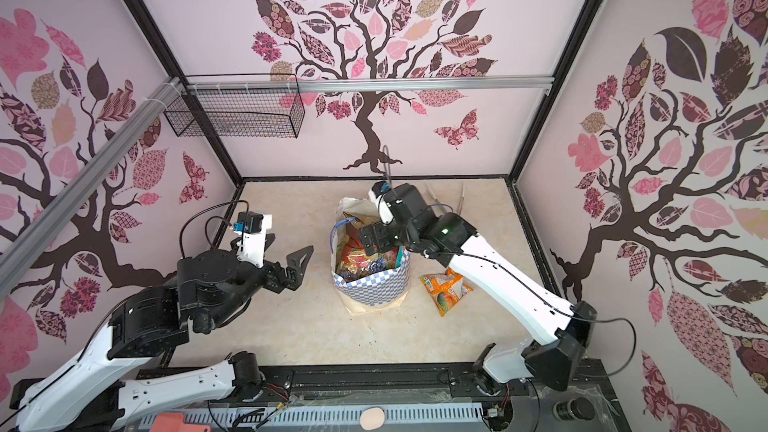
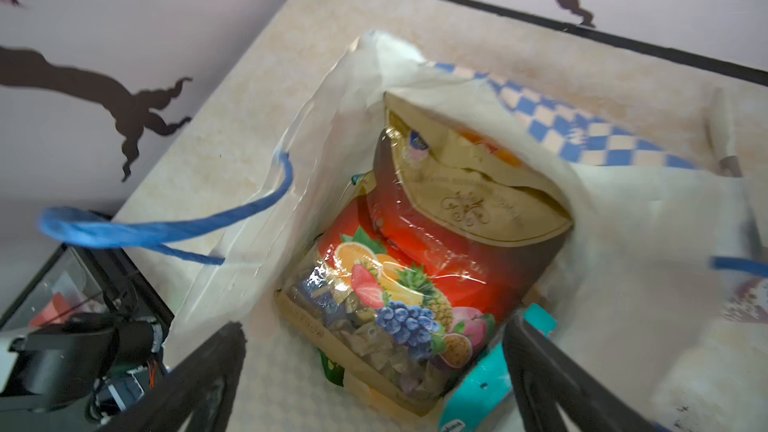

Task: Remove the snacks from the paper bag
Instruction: 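Move the right gripper back over the bag while the left gripper holds beside it, then lower the right gripper into the bag and grasp the red-and-gold candy bag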

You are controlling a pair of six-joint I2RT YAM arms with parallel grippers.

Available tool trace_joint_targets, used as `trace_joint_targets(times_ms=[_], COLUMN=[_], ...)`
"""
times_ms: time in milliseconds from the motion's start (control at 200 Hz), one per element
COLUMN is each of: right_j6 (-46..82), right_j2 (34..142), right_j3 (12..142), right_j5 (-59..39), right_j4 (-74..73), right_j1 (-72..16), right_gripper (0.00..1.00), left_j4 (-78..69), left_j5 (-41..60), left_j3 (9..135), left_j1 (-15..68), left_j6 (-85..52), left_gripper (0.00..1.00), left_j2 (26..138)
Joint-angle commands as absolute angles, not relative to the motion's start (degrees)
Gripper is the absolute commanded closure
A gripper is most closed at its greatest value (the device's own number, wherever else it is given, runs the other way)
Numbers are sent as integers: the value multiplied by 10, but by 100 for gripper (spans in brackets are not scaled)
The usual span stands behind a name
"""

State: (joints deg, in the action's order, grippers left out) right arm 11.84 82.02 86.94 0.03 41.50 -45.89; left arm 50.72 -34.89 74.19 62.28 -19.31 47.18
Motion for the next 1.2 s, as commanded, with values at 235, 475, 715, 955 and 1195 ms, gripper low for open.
trace_joint_targets(times_ms=[235, 475, 715, 955, 1195], right_j6=[111, 108, 76, 70, 79], right_j2=[917, 956, 1018, 1065, 1058], right_j3=[875, 851, 855, 848, 811], right_j5=[63, 81, 94, 120, 133], right_j4=[397, 280, 203, 167, 141], right_j1=[-464, -464, -465, -464, -463], right_gripper=[0, 0, 0, 7, 51], left_j4=[497, 488, 508, 504, 507], left_j5=[-323, -320, -304, -302, -298], left_j3=[704, 705, 714, 707, 709], left_j1=[620, 621, 621, 621, 621], left_j6=[-152, -146, -161, -175, -180], left_gripper=[2, 2, 2, 2, 2], left_j2=[455, 464, 470, 457, 463])
